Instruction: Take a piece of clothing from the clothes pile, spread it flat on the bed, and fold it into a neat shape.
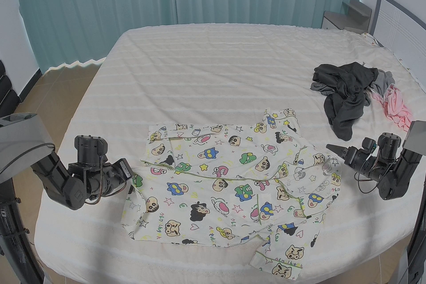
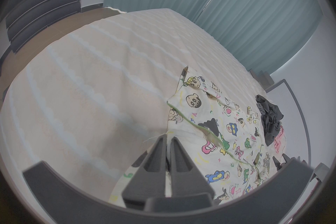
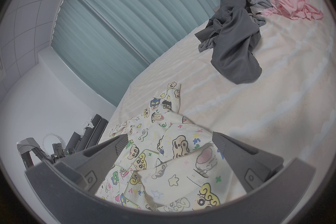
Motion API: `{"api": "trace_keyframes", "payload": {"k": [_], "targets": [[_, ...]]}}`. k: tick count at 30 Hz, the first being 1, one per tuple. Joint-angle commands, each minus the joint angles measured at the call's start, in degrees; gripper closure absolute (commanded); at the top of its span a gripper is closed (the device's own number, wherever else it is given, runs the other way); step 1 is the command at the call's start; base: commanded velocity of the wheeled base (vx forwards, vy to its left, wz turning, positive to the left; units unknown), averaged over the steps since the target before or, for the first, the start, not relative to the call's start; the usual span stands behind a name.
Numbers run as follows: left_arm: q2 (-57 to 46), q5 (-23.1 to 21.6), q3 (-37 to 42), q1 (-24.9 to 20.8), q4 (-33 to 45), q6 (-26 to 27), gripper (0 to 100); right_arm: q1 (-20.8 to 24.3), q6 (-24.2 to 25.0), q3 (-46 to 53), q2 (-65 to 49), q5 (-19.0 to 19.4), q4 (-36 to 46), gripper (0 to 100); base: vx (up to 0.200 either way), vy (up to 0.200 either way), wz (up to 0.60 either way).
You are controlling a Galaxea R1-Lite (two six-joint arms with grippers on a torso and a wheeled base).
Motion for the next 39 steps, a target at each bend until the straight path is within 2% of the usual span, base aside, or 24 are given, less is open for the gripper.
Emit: {"api": "trace_keyframes", "payload": {"k": [1, 8, 16, 17, 25, 29, 32, 36, 37, 39], "targets": [[4.4, -0.3, -5.0, 0.4, 0.1, 0.8, 100, 0.0, 0.1, 0.0, 0.0, 0.0, 0.0, 0, 0.0, 0.0, 0.0], [6.9, -0.4, -9.6, 1.4, 0.7, 4.2, 100, 0.0, 0.0, -0.1, 0.0, 0.0, 0.0, 0, 0.0, 0.0, 0.0], [8.2, -0.8, -10.6, 1.5, 0.7, 5.0, 100, 0.0, 0.0, 0.0, 0.0, 0.0, 0.0, 0, 0.0, 0.0, 0.0], [8.2, -0.8, -10.6, 1.5, 0.8, 5.0, 0, 0.0, 0.0, 0.0, 0.1, 0.0, 0.0, 0, 0.0, 0.0, 0.0], [7.4, -0.6, -10.0, 3.5, 0.9, 4.9, 0, 0.0, 0.0, 0.0, 0.0, 0.0, 0.0, 0, 0.0, 0.0, 0.0], [2.7, -1.5, -6.9, 4.8, 3.4, 3.9, 0, 0.1, 0.0, 0.2, -0.4, 0.0, 0.0, 0, 0.0, 0.0, 0.0], [-6.7, -6.6, -0.5, 4.7, 5.7, -1.0, 0, 2.5, 0.2, 0.8, -2.2, -0.1, -0.2, 0, 0.0, 0.0, 0.0], [-9.6, -7.6, 1.7, 4.7, 5.8, -2.2, 0, 3.4, 0.2, 0.9, -2.9, -0.2, 0.2, 0, 0.0, 0.0, 0.0], [-16.7, -8.8, 8.2, 4.2, 6.8, -2.9, 0, 6.4, 0.2, 2.0, -5.1, -1.6, 0.4, 0, 0.0, 0.0, 0.0], [-21.0, -9.3, 12.7, 1.8, 8.5, -3.6, 0, 8.0, 0.2, 5.4, -7.4, -3.0, 0.3, 0, 0.0, 0.0, 0.0]]}}
